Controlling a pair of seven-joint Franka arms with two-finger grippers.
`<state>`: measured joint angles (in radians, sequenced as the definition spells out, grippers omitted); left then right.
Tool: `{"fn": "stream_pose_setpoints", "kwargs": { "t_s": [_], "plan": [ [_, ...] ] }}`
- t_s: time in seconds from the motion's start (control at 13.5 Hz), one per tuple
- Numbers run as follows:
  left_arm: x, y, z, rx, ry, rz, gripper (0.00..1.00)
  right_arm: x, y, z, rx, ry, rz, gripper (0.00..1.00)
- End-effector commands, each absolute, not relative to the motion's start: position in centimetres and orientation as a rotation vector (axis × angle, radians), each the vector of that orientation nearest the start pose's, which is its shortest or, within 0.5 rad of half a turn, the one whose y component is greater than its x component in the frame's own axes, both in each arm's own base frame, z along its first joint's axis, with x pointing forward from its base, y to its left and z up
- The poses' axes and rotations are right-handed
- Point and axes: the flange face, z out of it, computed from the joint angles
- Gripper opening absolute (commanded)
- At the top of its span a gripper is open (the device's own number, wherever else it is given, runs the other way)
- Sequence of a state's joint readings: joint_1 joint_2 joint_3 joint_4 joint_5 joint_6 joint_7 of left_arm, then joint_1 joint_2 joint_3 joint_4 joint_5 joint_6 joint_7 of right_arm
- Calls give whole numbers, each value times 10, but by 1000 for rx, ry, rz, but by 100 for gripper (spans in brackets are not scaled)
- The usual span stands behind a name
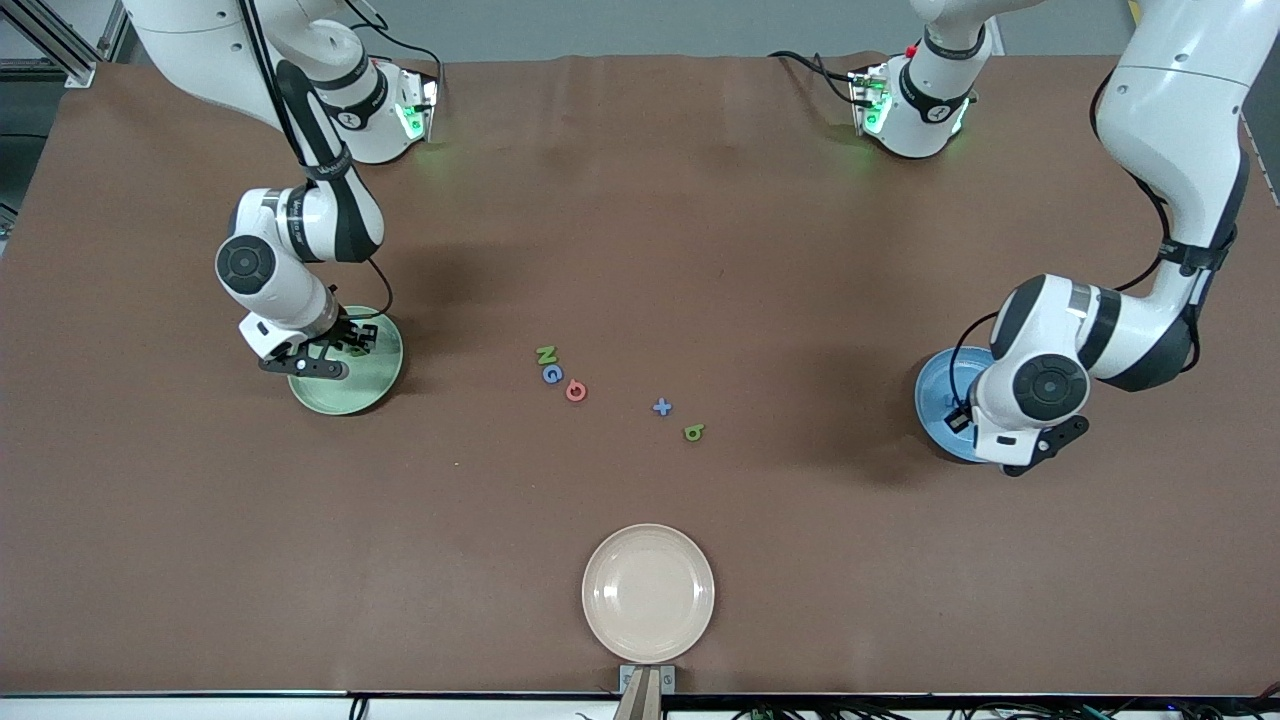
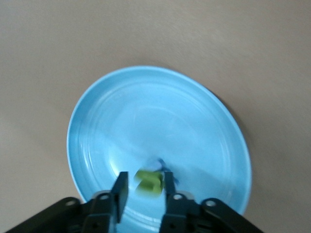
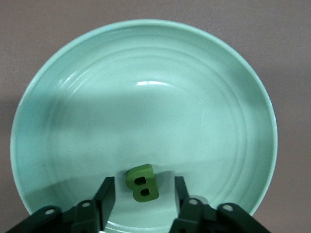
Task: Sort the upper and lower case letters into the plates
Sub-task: 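Place the B on the green plate while the left gripper drops the u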
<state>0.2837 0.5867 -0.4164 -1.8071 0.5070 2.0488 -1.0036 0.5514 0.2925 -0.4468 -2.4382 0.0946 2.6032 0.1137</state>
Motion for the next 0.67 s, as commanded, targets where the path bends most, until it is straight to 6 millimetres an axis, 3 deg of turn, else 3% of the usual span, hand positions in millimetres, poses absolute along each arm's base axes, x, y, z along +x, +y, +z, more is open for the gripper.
{"fn": "stream_pose_setpoints", "kwargs": {
  "t_s": [0.0, 0.07, 0.15, 0.3, 0.59],
  "plan": [
    [623, -46, 229, -2727, -822, 143, 100, 488, 50, 222, -3189, 155, 169, 100],
    [624, -60, 234, -2735, -838, 139, 100, 495, 61, 239, -3174, 192, 182, 100],
    [625, -91, 243, -2762, -851, 119, 100, 501, 79, 254, -3166, 249, 196, 100],
    [623, -144, 252, -2770, -986, 102, 100, 507, 128, 272, -3147, 406, 173, 100],
    [620, -263, 243, -2765, -1206, 109, 100, 502, 217, 278, -3075, 647, 102, 100]
  ]
}}
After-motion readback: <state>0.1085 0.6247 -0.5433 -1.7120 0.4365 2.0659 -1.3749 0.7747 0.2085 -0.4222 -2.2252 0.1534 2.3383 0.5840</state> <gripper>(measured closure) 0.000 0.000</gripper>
